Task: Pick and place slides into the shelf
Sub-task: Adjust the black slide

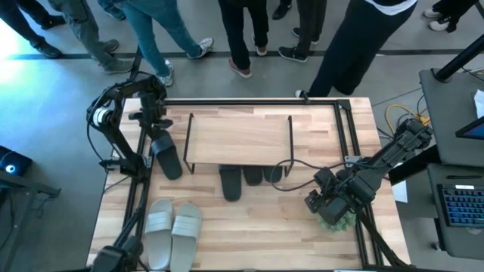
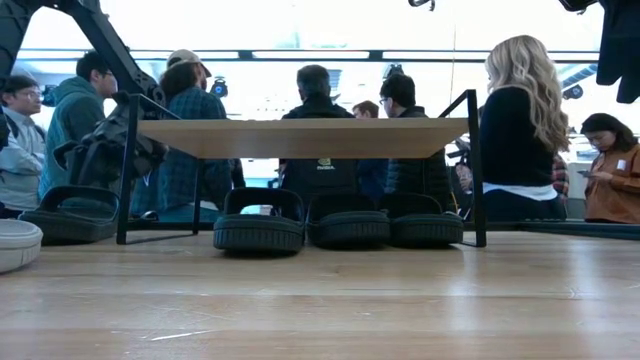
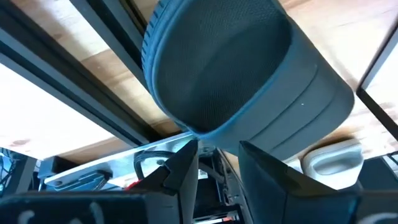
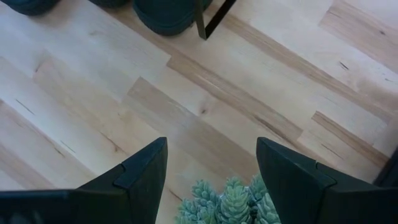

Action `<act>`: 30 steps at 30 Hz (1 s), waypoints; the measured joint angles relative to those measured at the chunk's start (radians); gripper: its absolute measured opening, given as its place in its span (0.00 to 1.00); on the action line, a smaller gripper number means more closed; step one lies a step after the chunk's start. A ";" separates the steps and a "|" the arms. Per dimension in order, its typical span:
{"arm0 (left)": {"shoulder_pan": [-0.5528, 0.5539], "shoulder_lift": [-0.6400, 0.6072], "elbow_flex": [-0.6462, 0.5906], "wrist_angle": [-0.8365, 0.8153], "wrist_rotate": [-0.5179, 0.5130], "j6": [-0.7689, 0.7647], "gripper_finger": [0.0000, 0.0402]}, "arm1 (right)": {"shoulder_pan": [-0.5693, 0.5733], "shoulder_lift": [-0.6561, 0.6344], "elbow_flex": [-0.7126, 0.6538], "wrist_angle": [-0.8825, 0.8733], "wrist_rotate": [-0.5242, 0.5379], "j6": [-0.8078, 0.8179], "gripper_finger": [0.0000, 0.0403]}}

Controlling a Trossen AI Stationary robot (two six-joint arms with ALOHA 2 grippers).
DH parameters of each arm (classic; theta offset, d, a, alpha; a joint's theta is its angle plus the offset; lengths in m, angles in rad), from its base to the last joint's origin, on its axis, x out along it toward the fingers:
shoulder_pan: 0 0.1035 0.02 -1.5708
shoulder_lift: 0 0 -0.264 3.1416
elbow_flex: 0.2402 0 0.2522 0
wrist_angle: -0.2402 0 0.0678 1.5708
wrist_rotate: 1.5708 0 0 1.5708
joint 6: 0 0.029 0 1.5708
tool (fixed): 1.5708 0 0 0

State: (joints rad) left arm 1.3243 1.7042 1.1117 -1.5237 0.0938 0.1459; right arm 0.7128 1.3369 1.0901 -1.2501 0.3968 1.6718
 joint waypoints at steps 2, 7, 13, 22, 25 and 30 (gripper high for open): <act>-0.002 0.002 -0.004 0.000 -0.010 -0.007 0.25 | 0.000 0.000 0.000 -0.002 0.003 -0.001 0.59; -0.045 0.028 -0.005 -0.043 -0.024 -0.067 0.25 | 0.000 0.000 0.000 -0.003 0.007 -0.020 0.59; -0.113 0.011 -0.006 -0.048 0.037 -0.087 0.25 | -0.007 0.000 0.000 -0.010 0.007 -0.039 0.59; -0.111 0.014 -0.009 -0.043 0.063 -0.087 0.25 | -0.027 0.000 0.000 -0.009 0.007 -0.076 0.59; -0.105 0.026 -0.011 0.003 0.097 -0.142 0.25 | -0.027 0.000 0.000 -0.009 0.007 -0.076 0.59; -0.118 0.017 0.070 0.067 0.331 -0.140 0.25 | -0.026 0.000 0.000 -0.009 -0.004 -0.076 0.59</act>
State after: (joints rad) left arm 1.2066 1.7213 1.1813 -1.4568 0.4247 0.0060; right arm 0.6865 1.3369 1.0901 -1.2591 0.3927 1.5963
